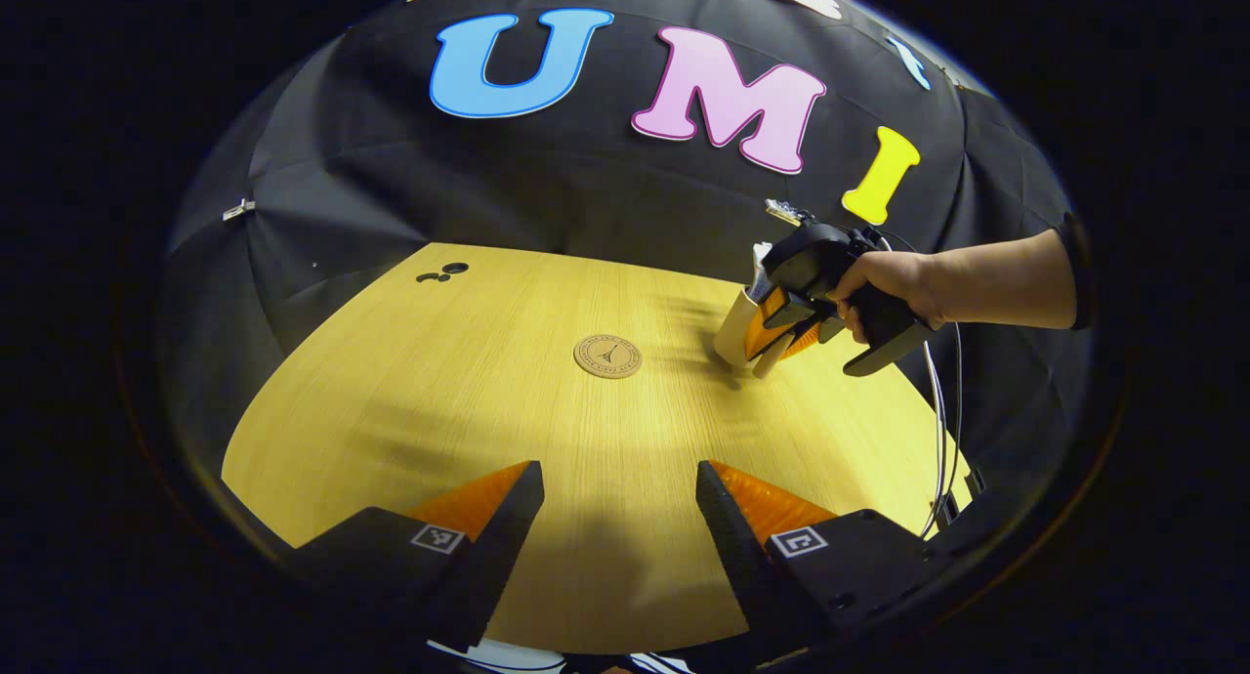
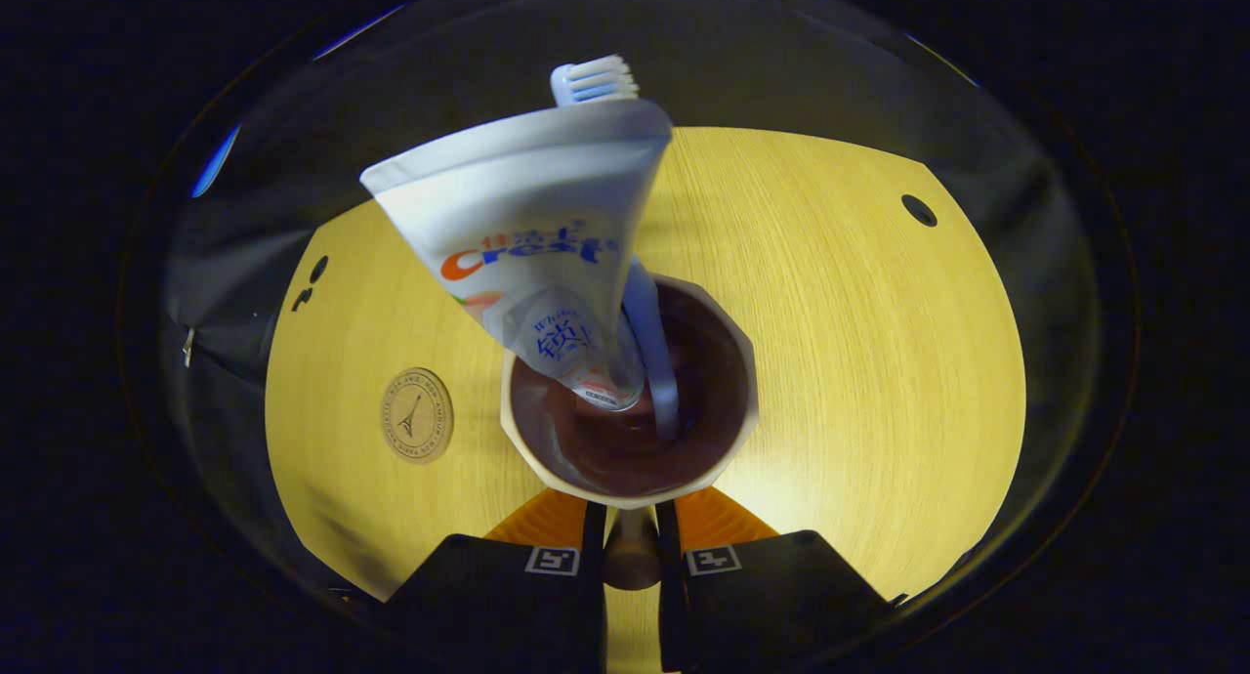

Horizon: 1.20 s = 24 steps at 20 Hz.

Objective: Put the toothbrush and toothpaste on the desktop into the cup, then pick up the cup and place it on the coaster on the desktop.

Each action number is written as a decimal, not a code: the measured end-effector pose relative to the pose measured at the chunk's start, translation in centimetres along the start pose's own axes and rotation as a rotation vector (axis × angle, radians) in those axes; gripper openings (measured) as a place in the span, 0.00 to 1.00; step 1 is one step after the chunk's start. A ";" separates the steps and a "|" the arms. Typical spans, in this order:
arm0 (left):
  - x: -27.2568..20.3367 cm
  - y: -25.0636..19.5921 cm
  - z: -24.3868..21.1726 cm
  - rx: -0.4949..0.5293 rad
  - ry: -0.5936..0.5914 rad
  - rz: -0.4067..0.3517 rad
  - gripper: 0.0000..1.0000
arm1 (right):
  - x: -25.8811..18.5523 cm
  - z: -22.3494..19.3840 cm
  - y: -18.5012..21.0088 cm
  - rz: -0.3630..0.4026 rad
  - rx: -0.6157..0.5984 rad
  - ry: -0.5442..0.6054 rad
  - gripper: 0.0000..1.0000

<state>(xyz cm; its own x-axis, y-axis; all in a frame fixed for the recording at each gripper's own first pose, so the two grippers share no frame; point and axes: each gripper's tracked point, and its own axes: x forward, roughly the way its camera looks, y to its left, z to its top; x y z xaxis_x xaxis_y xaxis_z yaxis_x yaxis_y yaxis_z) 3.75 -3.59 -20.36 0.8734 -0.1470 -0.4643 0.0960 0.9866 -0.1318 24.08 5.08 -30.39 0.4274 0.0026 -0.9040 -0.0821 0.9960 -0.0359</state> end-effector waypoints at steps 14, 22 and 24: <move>-1.4 6.1 -0.3 -0.166 -0.029 0.051 0.98 | -0.4 -0.7 11.0 0.065 -0.184 0.017 0.25; -3.3 9.1 -1.8 -0.173 -0.006 0.088 0.98 | 1.9 -2.9 15.8 0.073 -0.264 0.065 0.24; -3.9 9.6 -2.0 -0.174 -0.007 0.093 0.98 | 2.5 -3.5 16.4 0.065 -0.269 0.080 0.25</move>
<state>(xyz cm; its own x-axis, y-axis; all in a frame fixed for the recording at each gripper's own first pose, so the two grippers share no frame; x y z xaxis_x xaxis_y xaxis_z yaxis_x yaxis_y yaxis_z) 0.33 6.35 -21.61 0.8779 -0.0544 -0.4758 -0.0691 0.9688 -0.2382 20.65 21.08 -34.76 0.3420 0.0479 -0.9385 -0.3471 0.9345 -0.0787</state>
